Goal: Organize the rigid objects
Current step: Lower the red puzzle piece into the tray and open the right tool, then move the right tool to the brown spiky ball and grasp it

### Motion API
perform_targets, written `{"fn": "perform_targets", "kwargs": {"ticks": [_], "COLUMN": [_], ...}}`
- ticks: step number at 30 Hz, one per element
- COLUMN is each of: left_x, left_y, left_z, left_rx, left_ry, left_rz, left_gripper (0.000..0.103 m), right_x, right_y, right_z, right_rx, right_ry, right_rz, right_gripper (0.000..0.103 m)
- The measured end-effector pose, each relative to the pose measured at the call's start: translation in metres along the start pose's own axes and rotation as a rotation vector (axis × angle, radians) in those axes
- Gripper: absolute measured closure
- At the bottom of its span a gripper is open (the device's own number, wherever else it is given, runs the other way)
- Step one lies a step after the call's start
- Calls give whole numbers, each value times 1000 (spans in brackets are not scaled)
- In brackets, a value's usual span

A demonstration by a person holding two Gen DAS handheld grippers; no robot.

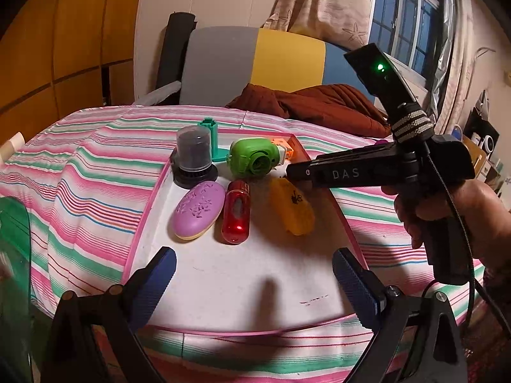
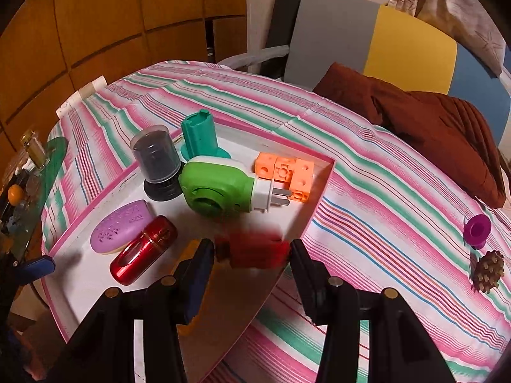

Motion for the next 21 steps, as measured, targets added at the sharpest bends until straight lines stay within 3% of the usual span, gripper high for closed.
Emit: {"fn": "perform_targets", "kwargs": {"ticks": [21], "left_x": [0], "left_y": [-4], "left_z": [-10], "left_rx": [-29], "left_ry": [-12], "left_rz": [5], "left_gripper": [4], "right_x": [25], "right_y": [-10], "right_z": [-8], "right_rx": [-36], "right_ry": [-8], "right_rz": [-27], "right_gripper": [54]}}
Point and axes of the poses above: each gripper's, at about its wrist camera, not at the fingertips, and x roughly against the way its jaws point, z to its left, y to its top, the point moved 5 cm from there along -x, roughly the way its jaws point, and after that the axes turned 10 degrees about y, right-handed, at the moved point
